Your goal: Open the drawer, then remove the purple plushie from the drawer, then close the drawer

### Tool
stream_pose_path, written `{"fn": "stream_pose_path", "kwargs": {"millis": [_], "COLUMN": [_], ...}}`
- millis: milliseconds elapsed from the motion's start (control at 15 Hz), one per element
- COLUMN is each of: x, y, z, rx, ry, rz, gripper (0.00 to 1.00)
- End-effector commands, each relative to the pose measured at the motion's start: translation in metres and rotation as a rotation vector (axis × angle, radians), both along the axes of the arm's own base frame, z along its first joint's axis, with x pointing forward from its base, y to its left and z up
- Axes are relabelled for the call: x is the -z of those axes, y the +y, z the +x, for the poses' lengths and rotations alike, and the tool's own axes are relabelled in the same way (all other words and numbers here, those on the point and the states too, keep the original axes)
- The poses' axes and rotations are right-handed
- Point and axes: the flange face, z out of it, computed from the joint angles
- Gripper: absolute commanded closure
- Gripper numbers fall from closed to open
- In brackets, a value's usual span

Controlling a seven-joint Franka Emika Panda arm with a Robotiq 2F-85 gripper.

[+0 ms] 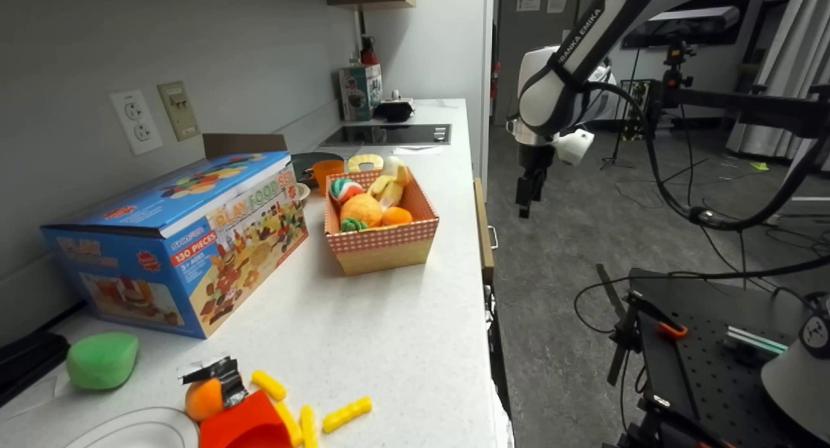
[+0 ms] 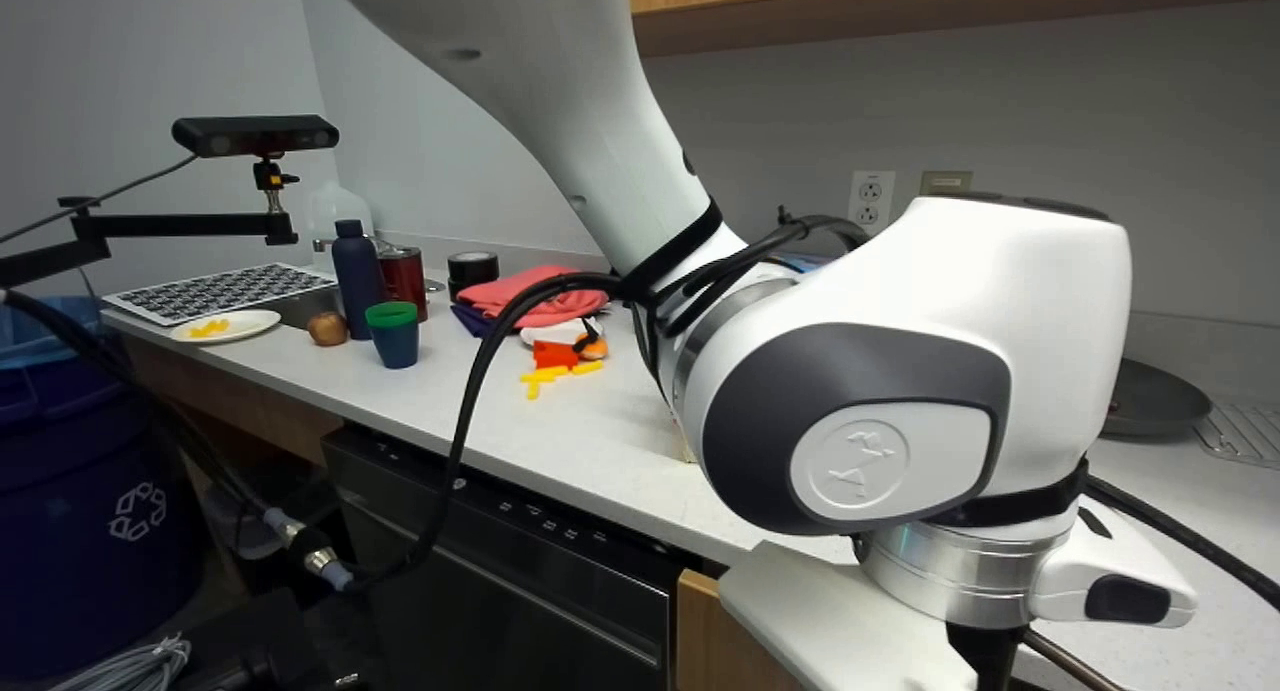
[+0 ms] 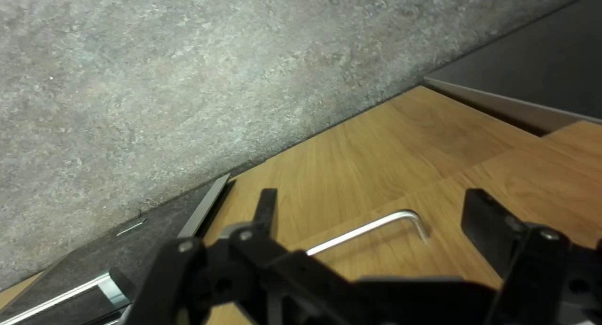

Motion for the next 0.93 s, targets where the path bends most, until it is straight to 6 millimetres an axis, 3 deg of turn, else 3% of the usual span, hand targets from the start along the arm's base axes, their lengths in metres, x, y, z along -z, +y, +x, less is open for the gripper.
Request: {"fn": "stream_pose_path", "kwargs": {"millis": [0,333,867], "x": [-0.004,-0.002,0.022], "y": [0.006,0.009,0.003], "z": [0.015,0.028,0.043], "rx": [0.153,0.301,0.431], "ry": [-0.081,-0.177,-0.226], "rz": [0.088,0.142,0.149], "gripper": [0.0,0.0,0.0]}}
